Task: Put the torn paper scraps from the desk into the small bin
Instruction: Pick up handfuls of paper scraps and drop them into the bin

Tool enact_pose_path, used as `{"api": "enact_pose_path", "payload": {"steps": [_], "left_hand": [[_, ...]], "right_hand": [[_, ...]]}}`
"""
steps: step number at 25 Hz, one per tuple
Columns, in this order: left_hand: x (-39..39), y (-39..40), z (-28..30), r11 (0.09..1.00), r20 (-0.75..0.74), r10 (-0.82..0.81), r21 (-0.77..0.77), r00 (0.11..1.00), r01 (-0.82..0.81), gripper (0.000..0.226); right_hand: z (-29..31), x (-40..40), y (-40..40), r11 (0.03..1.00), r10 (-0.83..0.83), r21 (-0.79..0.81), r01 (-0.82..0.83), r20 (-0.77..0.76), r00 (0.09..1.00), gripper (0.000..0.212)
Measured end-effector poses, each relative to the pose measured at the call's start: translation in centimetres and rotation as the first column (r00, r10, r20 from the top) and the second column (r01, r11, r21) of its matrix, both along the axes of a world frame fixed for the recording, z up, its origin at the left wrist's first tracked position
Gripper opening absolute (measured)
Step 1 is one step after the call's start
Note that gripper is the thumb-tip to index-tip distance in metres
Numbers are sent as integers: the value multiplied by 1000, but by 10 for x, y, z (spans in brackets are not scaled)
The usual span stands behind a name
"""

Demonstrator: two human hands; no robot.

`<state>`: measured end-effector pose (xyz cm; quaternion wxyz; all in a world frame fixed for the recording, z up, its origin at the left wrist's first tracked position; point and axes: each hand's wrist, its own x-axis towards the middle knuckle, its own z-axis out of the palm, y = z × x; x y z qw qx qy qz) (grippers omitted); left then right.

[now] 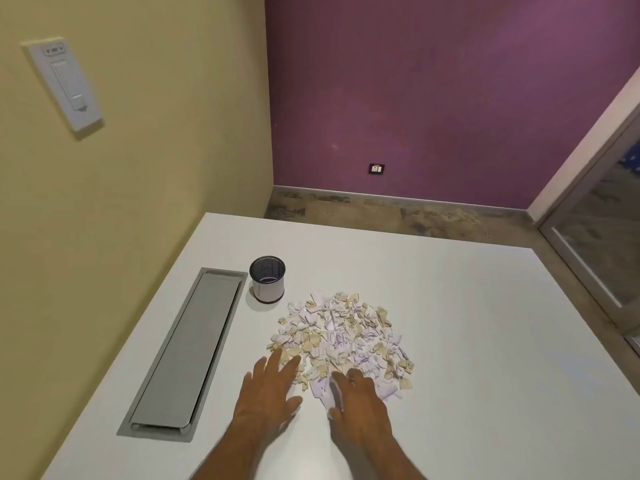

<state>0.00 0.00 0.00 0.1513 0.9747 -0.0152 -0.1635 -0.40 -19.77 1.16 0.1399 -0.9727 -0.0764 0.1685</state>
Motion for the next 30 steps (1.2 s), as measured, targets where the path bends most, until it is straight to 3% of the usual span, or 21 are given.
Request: {"api": "enact_pose_path", "payload": {"steps": [6,11,14,22,27,30], "left_hand": [[21,-11,-26,999,-3,15,47,1000,-14,66],[30,-6,-41,995,46,-18,99,999,14,42],[38,-2,-42,999,60,4,35,998,-6,27],[51,1,-40,984,54,160,-92,986,-155,24],[51,11,-39,949,78,203,-261,976,-176,20],[62,16,-20,897,105,290,-377,951,-232,14]], "right_hand": [[-22,20,11,998,21,-60,-22,-13,1000,55],[-32,31,13,999,-29,39,29,-10,1000,32],[-36,36,14,989,-67,128,68,-11,998,28],[-34,39,17,946,-185,270,182,-12,983,22],[-6,59,21,832,-337,473,289,17,941,21],[25,95,35,761,-353,590,270,26,935,22]]}}
